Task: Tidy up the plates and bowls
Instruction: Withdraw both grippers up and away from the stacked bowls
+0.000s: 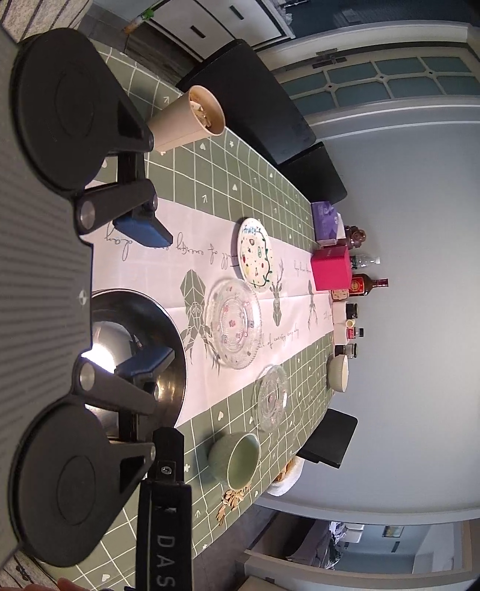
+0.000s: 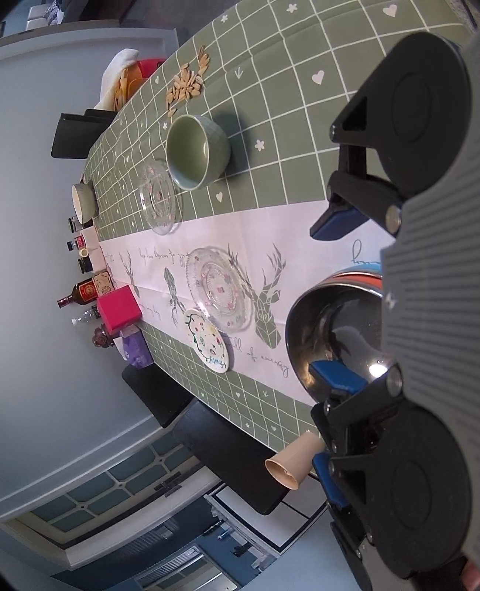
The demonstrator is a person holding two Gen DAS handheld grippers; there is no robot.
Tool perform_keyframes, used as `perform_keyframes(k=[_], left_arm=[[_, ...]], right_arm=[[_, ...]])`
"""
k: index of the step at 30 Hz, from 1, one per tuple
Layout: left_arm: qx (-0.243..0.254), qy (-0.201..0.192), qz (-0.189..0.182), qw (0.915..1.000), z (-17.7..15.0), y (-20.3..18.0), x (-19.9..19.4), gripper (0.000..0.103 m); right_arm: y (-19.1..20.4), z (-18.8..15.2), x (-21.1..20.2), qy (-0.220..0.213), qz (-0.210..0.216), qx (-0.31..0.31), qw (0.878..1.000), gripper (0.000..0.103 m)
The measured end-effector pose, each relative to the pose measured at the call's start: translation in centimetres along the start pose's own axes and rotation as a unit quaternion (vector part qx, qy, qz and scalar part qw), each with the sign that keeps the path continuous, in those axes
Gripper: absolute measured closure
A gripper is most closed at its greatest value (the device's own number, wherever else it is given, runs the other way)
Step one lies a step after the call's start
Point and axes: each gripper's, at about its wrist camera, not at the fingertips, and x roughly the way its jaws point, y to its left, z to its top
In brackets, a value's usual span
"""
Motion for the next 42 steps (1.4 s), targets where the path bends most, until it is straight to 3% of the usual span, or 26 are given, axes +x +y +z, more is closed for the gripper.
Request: perform_keyframes(k=[9, 18, 27, 30, 34, 36, 39, 42], left_arm=[[0.005, -0.013, 0.003, 0.9999, 1.1, -0.8, -0.4, 0.024], [0.006, 0.0, -0.008, 1.0, 3.0, -1.2, -0.8, 0.024], [0.038, 0.034, -0.043, 0.9977, 6.4, -2.3, 0.7, 0.024], [0.05, 0.053, -0.044, 0.9963, 7.8, -3.0, 2.0, 0.024], [0.018, 0.107, -0.093, 0.9898, 10.0, -3.1, 4.4, 0.024], [0.003, 0.132, -0.125, 0.9833, 11.0, -3.2, 5.8, 0.024], [-0.017, 0.16, -0.142, 0.9767, 12.1, -3.9, 7.9, 0.024], [-0.025, 0.164, -0.138, 0.9764, 12.9, -4.9, 9.9, 0.024]], right_arm=[[-1.1, 1.3, -2.3, -0.038, 0.003, 0.03, 0.999, 0.006], [-2.9, 4.2, -4.8, -0.063, -0.015, 0.023, 0.998, 0.003], [-5.8, 10.1, -6.0, -0.081, -0.042, 0.018, 0.996, 0.003], [-6.5, 12.9, -6.1, -0.104, -0.055, 0.033, 0.993, 0.003], [-7.8, 16.3, -5.3, -0.132, -0.061, 0.063, 0.987, 0.003], [-8.8, 17.8, -4.3, -0.144, -0.094, 0.09, 0.981, 0.003], [-10.7, 19.5, -1.6, -0.132, -0.11, 0.111, 0.979, 0.003], [-13.1, 19.4, 1.9, -0.092, -0.126, 0.142, 0.978, 0.003]])
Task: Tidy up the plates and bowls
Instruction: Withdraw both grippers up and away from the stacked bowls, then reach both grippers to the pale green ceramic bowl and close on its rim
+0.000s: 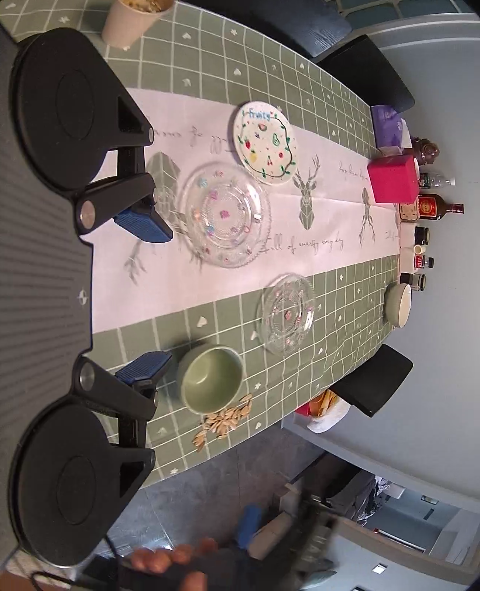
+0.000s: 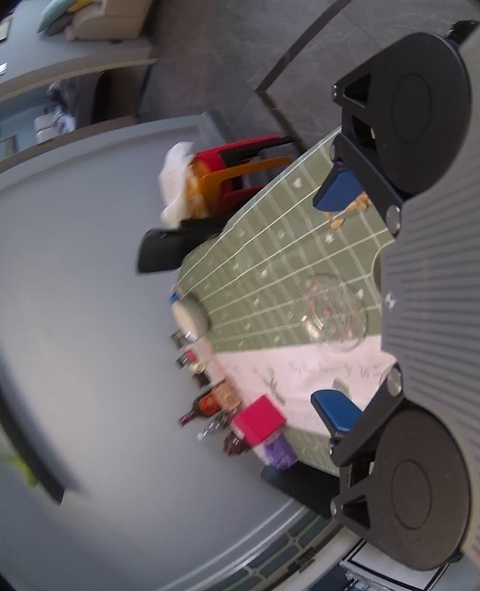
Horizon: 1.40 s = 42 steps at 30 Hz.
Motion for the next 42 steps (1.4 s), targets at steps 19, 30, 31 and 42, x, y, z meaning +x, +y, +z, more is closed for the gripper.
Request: perform_keyframes(k=[19, 30, 31, 42], left_arm=[[-0.004, 0.031, 0.016, 0.9994, 4.7, -5.5, 12.9, 0.029], [-0.049, 0.105, 0.015, 0.9932, 4.2, -5.1, 18.2, 0.034], [-0.049, 0.105, 0.012, 0.9932, 4.1, -5.1, 18.4, 0.034], [-0.043, 0.121, 0.032, 0.9913, 3.4, -5.2, 20.3, 0.04]], right_arm=[[-4.4, -2.9, 8.2, 0.129, 0.008, 0.015, 0.991, 0.013], [-5.7, -3.8, 11.0, 0.177, 0.018, 0.022, 0.984, 0.059], [-5.6, -3.9, 11.1, 0.179, 0.018, 0.019, 0.983, 0.06], [-5.4, -5.5, 12.5, 0.192, 0.014, -0.001, 0.981, 0.068]])
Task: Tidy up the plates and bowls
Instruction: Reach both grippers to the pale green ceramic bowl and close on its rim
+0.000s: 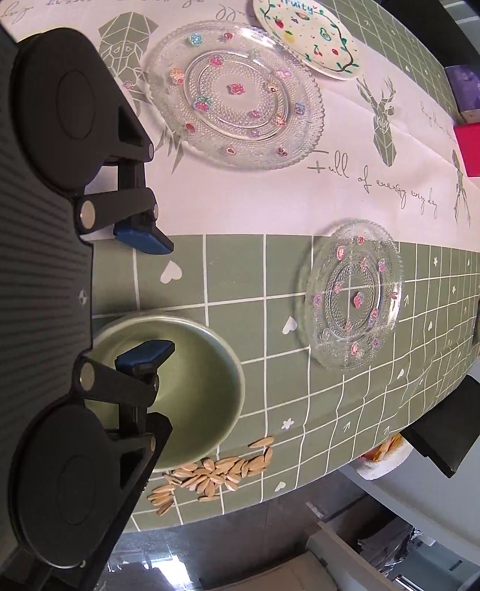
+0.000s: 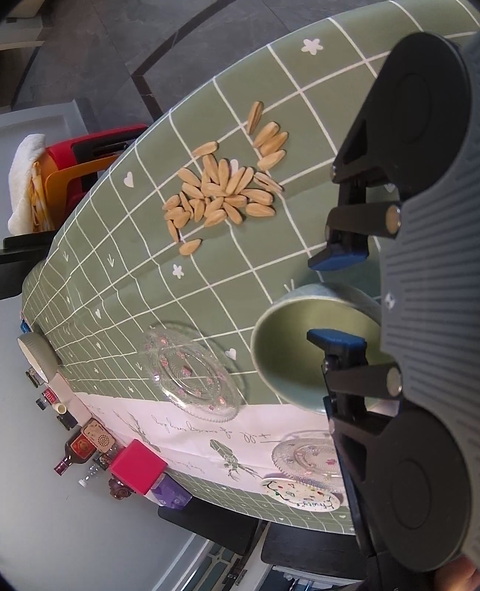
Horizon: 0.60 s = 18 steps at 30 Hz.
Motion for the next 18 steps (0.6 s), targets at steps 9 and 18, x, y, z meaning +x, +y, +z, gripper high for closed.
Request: perform_keyframes(k=[9, 18], left_arm=[[-0.01, -0.005, -0.044, 0.999, -0.1, -0.1, 0.4, 0.075], [-0.007, 0.006, -0.034, 0.9994, -0.4, -0.8, 0.4, 0.088]], right_arm=[[-0.7, -0.3, 1.0, 0.01, 0.024, 0.033, 0.999, 0.076], [-1.0, -0.4, 0.8, 0.008, 0.022, 0.038, 0.999, 0.08]])
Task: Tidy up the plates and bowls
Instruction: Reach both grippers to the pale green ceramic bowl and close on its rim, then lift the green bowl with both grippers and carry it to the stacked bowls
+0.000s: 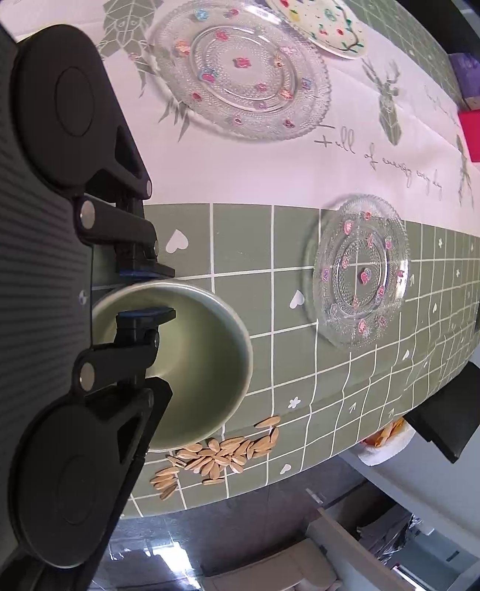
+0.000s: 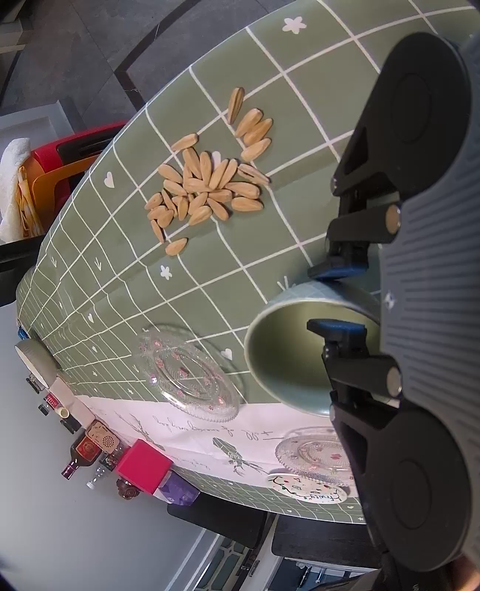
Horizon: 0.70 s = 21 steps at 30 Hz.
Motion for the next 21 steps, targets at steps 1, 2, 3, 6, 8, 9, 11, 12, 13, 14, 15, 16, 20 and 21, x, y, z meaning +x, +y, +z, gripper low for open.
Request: perform_keyframes(k=[1, 2, 3, 6, 8, 9, 11, 12, 13, 14, 15, 16, 20, 21], left_arm=[[-0.002, 0.002, -0.004, 1.0, 0.0, 0.0, -0.1, 0.09], [0.001, 0.003, -0.006, 1.0, -0.1, 0.0, -0.2, 0.09], [0.008, 0.006, 0.0, 0.9999, -0.2, -0.2, -0.3, 0.089], [0.02, 0.01, 0.018, 0.9996, -0.6, -0.7, -0.8, 0.089], [0.028, 0.008, 0.022, 0.9993, -0.7, -0.9, -1.2, 0.089], [0.029, 0.007, 0.022, 0.9993, -0.8, -0.9, -1.4, 0.089], [0.027, 0.009, 0.019, 0.9994, -1.0, -0.9, -1.7, 0.089], [0.025, 0.012, 0.019, 0.9994, -1.0, -0.9, -1.9, 0.088], [0.022, 0.018, 0.019, 0.9994, -1.1, -0.9, -2.1, 0.087], [0.024, 0.024, 0.019, 0.9992, -1.3, -1.0, -2.2, 0.086], [0.026, 0.028, 0.02, 0.999, -1.4, -1.0, -2.5, 0.086], [0.028, 0.028, 0.022, 0.999, -1.6, -1.1, -2.8, 0.086], [0.046, 0.016, 0.026, 0.9985, -2.0, -1.1, -4.6, 0.085], [0.051, 0.011, 0.029, 0.9982, -2.1, -1.0, -5.0, 0.086]], right_arm=[[0.0, 0.0, -0.1, -0.001, -0.003, -0.001, 1.0, 0.08], [0.0, 0.0, -0.2, -0.002, -0.005, -0.001, 1.0, 0.08], [0.0, 0.0, -0.3, -0.003, -0.006, -0.001, 1.0, 0.08], [-0.3, -0.1, -0.5, 0.009, 0.004, 0.017, 1.0, 0.08], [-0.7, -0.3, -0.7, 0.012, 0.016, 0.027, 0.999, 0.08], [-0.7, -0.4, -0.8, 0.011, 0.018, 0.025, 0.999, 0.08], [-0.3, -0.6, -1.3, 0.008, 0.015, 0.014, 1.0, 0.08], [-0.1, -0.7, -1.5, 0.005, 0.011, 0.008, 1.0, 0.08], [0.1, -0.8, -1.7, 0.003, 0.009, 0.004, 1.0, 0.08], [0.3, -0.9, -2.0, 0.0, 0.006, 0.001, 1.0, 0.08], [0.5, -1.1, -2.2, -0.001, 0.004, -0.004, 1.0, 0.08], [0.8, -1.2, -2.5, -0.002, 0.002, -0.01, 1.0, 0.08], [1.6, -1.8, -3.7, -0.007, 0.005, -0.02, 1.0, 0.08], [1.8, -2.0, -4.0, -0.009, 0.008, -0.022, 1.0, 0.08]])
